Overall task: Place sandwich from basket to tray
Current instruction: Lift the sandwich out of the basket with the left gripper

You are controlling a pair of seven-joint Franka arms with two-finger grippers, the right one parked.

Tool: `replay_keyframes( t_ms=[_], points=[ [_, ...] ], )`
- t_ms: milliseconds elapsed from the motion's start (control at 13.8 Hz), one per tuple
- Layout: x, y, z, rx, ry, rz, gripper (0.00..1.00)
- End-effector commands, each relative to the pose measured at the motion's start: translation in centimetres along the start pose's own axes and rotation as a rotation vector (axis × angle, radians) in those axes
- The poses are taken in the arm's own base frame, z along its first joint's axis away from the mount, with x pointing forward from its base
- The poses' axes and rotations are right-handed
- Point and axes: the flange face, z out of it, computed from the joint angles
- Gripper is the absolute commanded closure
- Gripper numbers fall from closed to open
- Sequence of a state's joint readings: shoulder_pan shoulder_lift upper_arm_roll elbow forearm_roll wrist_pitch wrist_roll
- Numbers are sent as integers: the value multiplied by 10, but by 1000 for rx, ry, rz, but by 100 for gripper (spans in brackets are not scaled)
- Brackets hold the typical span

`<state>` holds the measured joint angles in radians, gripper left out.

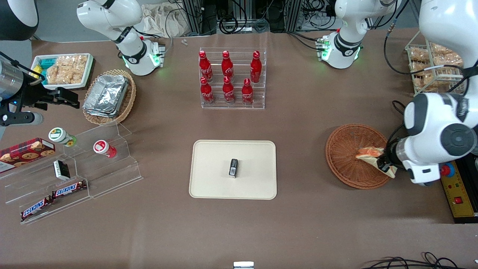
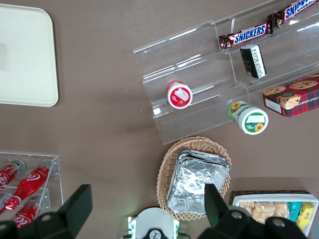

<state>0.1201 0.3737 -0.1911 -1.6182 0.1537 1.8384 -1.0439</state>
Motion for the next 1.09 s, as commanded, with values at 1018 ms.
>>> replay_keyframes(
  t_ms=[1018],
  points=[
    [-262,175,-10,-95,-57,822,100]
  ],
)
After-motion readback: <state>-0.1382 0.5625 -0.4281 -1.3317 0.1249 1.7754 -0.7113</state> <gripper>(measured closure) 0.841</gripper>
